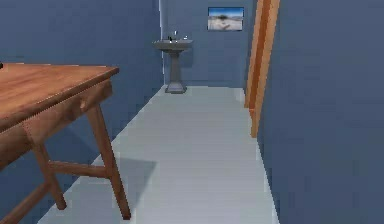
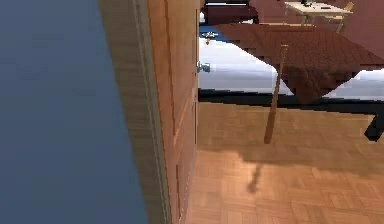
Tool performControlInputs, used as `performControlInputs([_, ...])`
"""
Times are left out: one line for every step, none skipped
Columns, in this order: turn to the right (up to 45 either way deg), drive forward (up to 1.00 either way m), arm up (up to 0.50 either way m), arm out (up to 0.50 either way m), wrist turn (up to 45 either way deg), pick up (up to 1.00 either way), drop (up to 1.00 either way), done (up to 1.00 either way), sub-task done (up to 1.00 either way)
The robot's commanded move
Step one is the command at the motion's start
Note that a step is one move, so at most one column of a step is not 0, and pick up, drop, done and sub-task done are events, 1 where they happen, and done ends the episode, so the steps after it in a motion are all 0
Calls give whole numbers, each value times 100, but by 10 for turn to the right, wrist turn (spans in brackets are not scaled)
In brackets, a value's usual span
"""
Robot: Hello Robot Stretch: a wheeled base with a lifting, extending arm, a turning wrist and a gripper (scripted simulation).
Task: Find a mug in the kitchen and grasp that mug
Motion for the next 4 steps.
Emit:
performControlInputs([90, 0, 0, 0, 0, 0, 0, 0, 0])
performControlInputs([0, 100, 0, 0, 0, 0, 0, 0, 0])
performControlInputs([0, 100, 0, 0, 0, 0, 0, 0, 0])
performControlInputs([0, 55, 0, 0, 0, 0, 0, 0, 0])
